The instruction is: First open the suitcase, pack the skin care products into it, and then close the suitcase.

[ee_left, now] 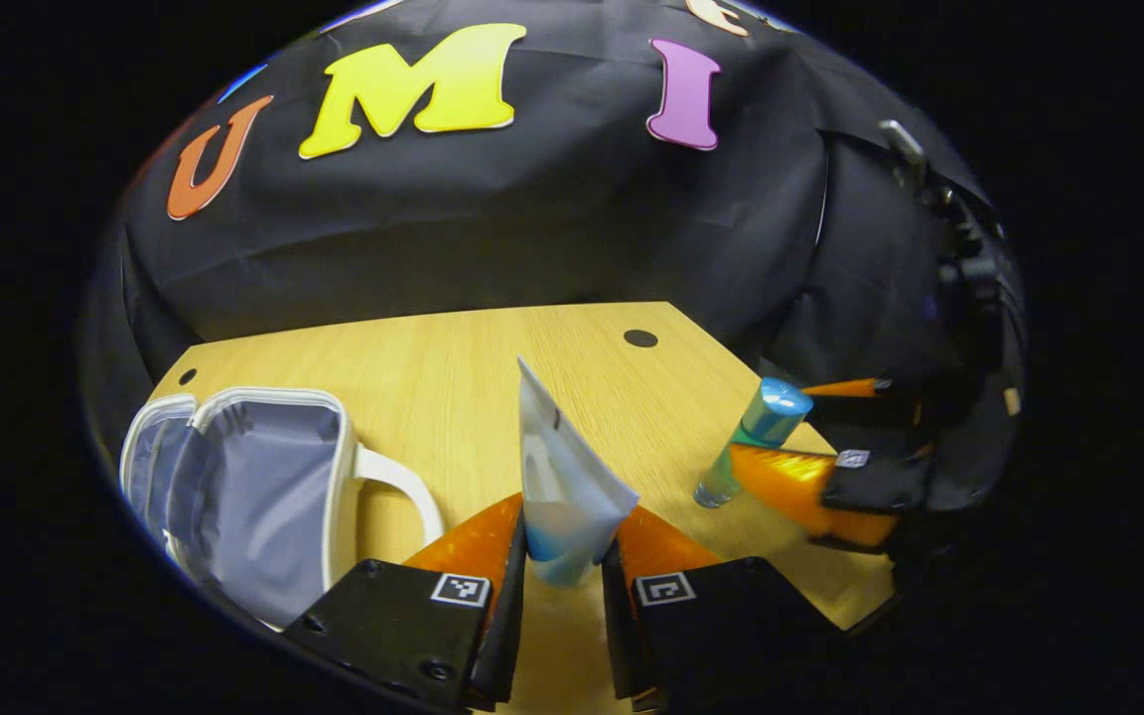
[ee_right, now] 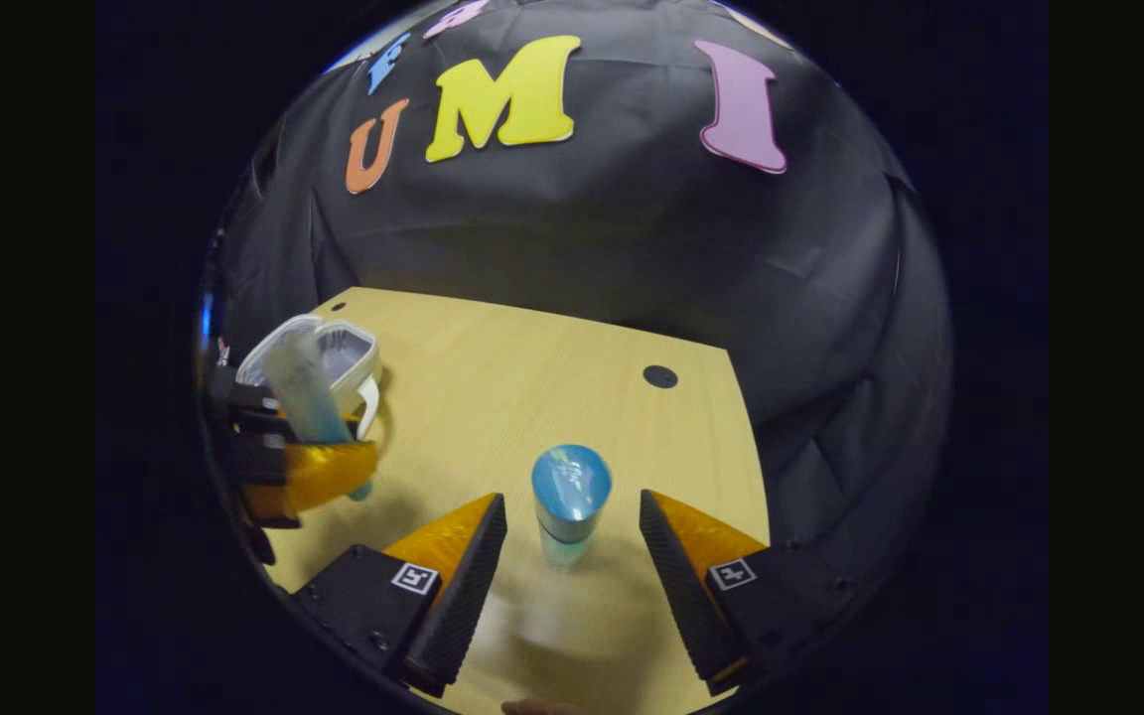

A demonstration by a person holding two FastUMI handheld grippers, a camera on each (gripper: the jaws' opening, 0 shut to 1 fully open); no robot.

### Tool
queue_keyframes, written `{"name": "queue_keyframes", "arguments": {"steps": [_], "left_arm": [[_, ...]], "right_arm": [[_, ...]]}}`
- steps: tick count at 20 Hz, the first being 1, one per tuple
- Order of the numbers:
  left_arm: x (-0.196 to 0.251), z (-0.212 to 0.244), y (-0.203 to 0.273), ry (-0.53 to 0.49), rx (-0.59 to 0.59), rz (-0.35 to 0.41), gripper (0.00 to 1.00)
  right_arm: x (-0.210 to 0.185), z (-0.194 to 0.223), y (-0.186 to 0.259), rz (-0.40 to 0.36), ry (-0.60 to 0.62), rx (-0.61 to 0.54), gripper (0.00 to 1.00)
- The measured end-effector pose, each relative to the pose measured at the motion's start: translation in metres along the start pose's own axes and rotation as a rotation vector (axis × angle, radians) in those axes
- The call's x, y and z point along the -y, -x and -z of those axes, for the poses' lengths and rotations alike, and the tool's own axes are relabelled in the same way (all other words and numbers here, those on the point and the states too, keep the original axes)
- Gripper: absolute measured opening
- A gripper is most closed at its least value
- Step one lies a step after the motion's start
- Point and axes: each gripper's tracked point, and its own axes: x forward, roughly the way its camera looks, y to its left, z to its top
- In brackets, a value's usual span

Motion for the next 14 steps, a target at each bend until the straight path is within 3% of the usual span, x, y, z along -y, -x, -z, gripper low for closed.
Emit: {"name": "queue_keyframes", "arguments": {"steps": [3, 7, 8, 14], "left_arm": [[-0.019, -0.011, 0.033, -0.018, 0.001, -0.031, 0.39], [-0.049, -0.020, 0.068, -0.030, 0.004, -0.072, 0.39], [-0.058, -0.021, 0.074, -0.028, 0.006, -0.081, 0.39], [-0.140, -0.025, 0.104, -0.031, 0.007, -0.163, 0.39]], "right_arm": [[-0.007, 0.008, -0.023, 0.005, -0.029, -0.013, 0.79], [0.001, 0.017, -0.033, 0.076, -0.064, -0.048, 0.53], [-0.001, 0.017, -0.034, 0.080, -0.072, -0.049, 0.41], [-0.017, 0.011, -0.001, 0.120, -0.112, -0.088, 0.35]]}}
